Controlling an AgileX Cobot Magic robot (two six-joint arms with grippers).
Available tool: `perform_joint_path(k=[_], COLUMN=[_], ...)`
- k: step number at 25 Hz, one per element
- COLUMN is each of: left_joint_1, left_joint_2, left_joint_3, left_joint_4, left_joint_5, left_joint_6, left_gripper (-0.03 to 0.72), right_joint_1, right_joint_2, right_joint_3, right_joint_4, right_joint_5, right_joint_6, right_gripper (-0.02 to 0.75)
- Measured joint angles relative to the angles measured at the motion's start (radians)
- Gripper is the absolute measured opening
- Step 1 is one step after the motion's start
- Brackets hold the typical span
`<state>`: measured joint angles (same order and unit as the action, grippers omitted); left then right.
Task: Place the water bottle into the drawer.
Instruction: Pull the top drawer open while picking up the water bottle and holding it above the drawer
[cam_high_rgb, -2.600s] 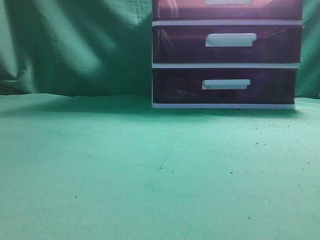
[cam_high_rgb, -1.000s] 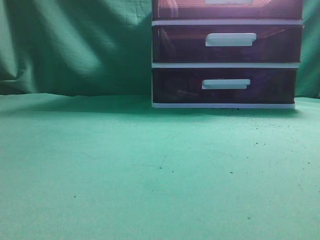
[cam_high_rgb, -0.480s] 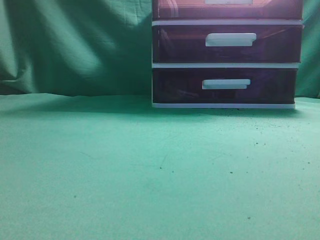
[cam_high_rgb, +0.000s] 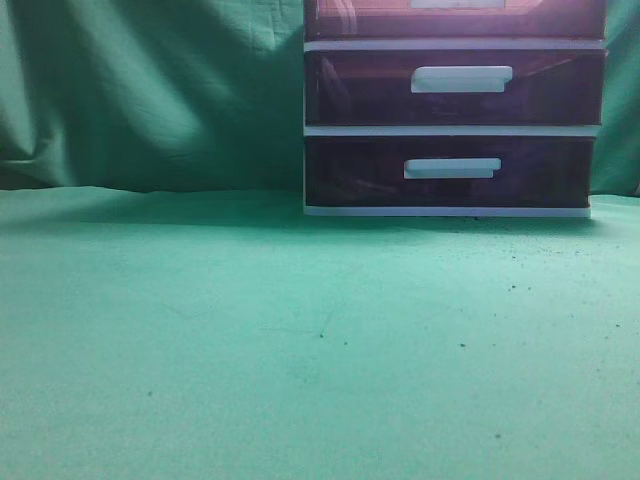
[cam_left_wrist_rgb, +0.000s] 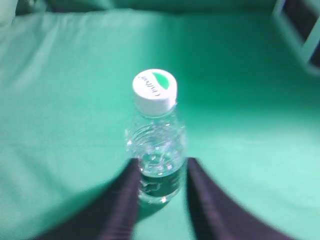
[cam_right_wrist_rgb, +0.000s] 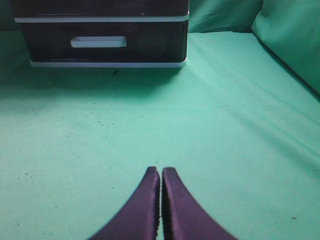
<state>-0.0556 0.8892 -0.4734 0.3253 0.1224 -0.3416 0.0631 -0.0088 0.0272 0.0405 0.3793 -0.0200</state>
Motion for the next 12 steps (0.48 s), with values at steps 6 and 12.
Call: perform_joint_path(k=[6, 12], left_joint_1=[0.0, 0.0], left_joint_2=[0.153, 0.316], left_joint_3=[-0.064, -0.066], left_joint_4=[0.016, 0.016], left_joint_5=[0.026, -0.094], left_joint_6=[0.0, 0.0], left_gripper=[0.646, 0.633], right_joint_1=[0.0, 0.0], right_joint_2=[0.0, 0.0], right_joint_3=[0.0, 0.0], right_joint_4=[0.0, 0.0], right_joint_5=[0.0, 0.0], right_joint_6=[0.0, 0.0], right_gripper=[0.0, 0.0])
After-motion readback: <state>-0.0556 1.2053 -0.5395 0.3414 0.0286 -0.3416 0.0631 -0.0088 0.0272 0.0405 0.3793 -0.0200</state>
